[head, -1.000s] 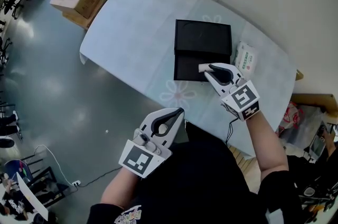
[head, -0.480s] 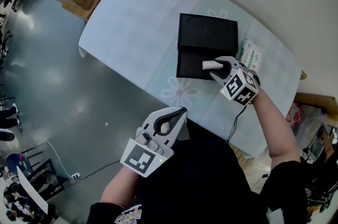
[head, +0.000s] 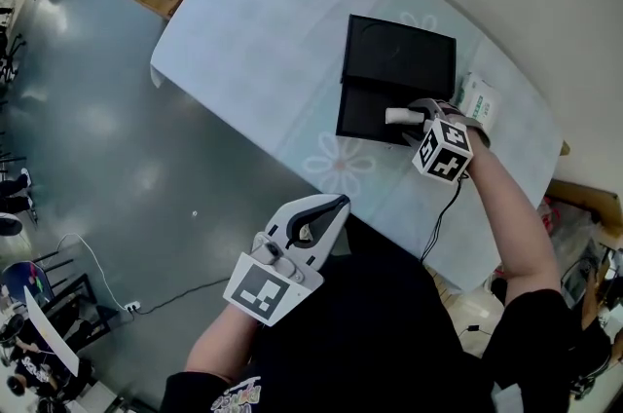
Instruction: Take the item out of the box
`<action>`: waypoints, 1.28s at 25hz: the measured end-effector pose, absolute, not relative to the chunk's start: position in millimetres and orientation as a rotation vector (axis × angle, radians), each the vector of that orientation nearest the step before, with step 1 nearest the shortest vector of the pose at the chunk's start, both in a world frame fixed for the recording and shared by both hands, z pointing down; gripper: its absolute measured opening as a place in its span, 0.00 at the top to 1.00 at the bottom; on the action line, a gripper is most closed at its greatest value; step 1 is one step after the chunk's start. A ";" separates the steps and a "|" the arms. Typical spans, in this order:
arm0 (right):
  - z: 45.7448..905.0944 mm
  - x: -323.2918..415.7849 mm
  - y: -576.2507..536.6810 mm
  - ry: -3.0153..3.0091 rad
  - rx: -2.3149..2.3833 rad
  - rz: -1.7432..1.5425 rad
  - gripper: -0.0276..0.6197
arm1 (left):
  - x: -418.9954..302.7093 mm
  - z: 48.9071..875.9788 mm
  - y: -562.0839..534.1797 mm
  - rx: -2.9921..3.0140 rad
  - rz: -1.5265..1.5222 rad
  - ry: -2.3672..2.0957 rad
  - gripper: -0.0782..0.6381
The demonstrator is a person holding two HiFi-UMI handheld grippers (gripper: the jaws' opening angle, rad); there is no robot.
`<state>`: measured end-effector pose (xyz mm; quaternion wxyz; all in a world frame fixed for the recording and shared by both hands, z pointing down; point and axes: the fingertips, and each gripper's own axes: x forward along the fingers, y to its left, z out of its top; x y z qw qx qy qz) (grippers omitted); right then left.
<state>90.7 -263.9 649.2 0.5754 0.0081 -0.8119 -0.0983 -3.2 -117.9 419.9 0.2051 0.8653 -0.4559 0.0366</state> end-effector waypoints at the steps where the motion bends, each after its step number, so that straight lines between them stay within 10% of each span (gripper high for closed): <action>1: 651.6 91.2 -264.7 -1.893 0.019 -0.226 0.66 | -3.8 420.6 -116.8 2.408 0.104 -1.274 0.88; 32: 653.7 94.2 -263.8 -1.787 0.090 -0.282 0.75 | -14.0 407.2 -83.4 2.412 0.127 -1.323 0.88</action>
